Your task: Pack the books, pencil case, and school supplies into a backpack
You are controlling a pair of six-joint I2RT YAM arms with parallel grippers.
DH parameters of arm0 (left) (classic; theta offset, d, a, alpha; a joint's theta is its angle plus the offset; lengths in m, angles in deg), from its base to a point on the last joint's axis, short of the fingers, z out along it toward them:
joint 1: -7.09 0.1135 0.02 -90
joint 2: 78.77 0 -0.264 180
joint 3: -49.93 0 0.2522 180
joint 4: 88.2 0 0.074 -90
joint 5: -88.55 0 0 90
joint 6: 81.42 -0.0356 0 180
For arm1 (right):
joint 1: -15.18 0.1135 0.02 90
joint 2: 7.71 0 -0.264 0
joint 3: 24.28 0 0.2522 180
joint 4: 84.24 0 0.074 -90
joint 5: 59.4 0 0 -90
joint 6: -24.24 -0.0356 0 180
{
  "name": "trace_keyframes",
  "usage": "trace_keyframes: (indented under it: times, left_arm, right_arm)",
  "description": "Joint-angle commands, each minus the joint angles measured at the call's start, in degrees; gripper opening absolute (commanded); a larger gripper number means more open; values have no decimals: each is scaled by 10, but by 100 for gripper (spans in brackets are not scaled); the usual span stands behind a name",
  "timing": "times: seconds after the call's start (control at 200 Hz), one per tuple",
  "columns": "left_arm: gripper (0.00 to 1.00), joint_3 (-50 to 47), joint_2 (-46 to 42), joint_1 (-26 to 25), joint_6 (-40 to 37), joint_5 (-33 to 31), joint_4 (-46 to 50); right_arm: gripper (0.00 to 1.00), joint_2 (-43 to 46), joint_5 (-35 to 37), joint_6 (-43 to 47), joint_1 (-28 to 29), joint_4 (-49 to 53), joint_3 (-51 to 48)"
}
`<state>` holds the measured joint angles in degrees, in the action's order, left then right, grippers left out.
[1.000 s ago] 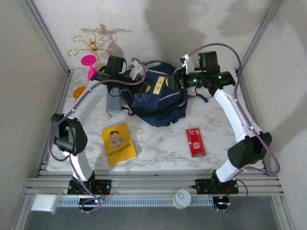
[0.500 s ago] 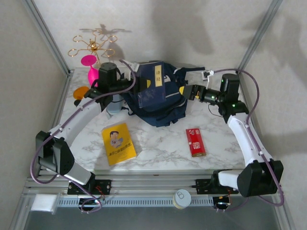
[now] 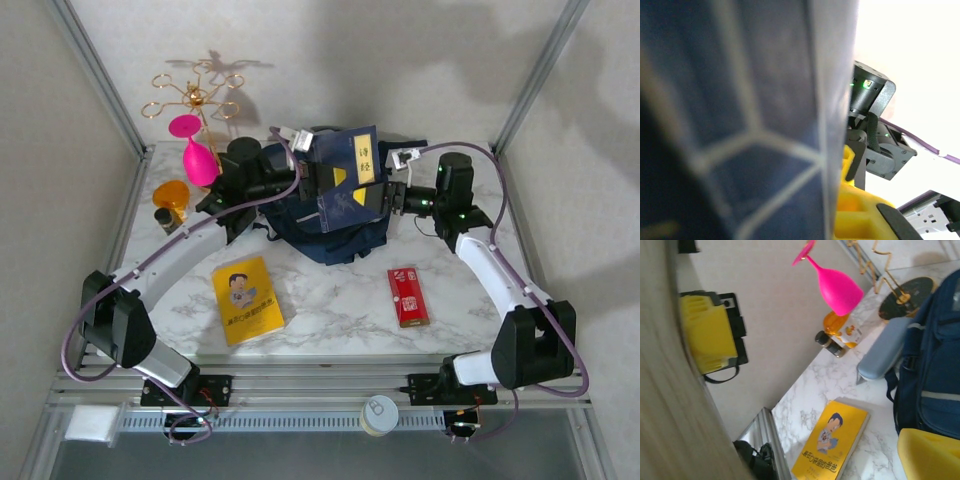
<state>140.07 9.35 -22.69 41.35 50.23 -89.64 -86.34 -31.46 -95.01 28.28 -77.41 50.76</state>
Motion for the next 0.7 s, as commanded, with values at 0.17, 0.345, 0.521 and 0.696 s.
trace_keyframes:
  times: [0.17, 0.345, 0.521, 0.696]
  left_arm:
    - [0, 59, 16, -7, -61, -4, 51]
    - [0, 78, 30, 0, -88, -12, 92]
    - [7, 80, 30, 3, -92, -8, 93]
    - [31, 84, 30, 3, -93, -7, 96]
  right_arm:
    - [57, 45, -68, -74, -1, -103, -56]
    - [38, 68, -69, -76, -5, -109, -73]
    - [18, 70, -68, -74, -16, -99, -79]
    - [1, 74, -58, -69, -18, -86, -72]
